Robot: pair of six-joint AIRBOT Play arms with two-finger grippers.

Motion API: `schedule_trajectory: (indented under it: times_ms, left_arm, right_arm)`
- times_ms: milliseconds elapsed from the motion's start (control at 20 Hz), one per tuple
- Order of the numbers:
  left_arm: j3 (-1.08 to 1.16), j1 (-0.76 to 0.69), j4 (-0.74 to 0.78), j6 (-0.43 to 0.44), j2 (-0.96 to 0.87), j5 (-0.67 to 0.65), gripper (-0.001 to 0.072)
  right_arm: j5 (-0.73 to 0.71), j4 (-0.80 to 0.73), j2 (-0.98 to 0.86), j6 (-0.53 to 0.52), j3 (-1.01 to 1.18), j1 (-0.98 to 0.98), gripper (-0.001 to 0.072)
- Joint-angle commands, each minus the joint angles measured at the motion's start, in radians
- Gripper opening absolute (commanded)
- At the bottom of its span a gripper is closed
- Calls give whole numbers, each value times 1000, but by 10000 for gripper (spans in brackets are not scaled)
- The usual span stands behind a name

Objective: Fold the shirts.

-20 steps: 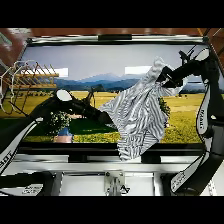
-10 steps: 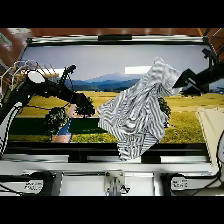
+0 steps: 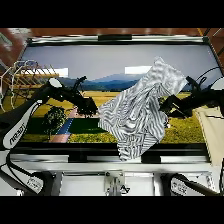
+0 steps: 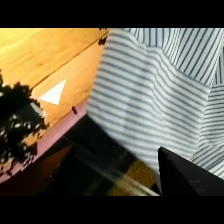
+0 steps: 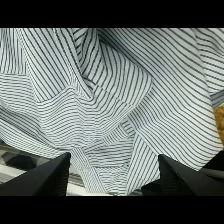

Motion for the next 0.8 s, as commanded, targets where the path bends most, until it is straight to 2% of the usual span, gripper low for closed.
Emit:
schedule_trajectory:
  times_ms: [0,200,250,300,350,400,650,750]
  left_arm:
    - [48,-31,-60,0,-69,34,621]
    - [60,-39,-74,-8,-103,48,607]
    - [60,-39,-98,-6,-108,48,488]
    - [60,-39,-112,5,-109,49,269]
    - [65,-39,-115,9,-109,47,80]
    - [72,-39,-114,13,-109,40,44]
    - [141,-21,-114,27,-102,-54,42]
    - [155,-8,-114,27,-96,-70,42]
  right_arm:
    - [-27,5,-24,-9,-31,24,673]
    - [-19,12,-69,-24,-31,24,693]
    - [-23,12,-80,-24,-31,24,693]
    - [-30,4,-93,-25,-31,32,693]
    - [-40,1,-108,-28,-31,46,693]
    - [-56,2,-128,-34,-31,67,693]
    - [-109,35,-248,-108,-31,188,693]
    - [-190,57,-275,-111,-31,225,691]
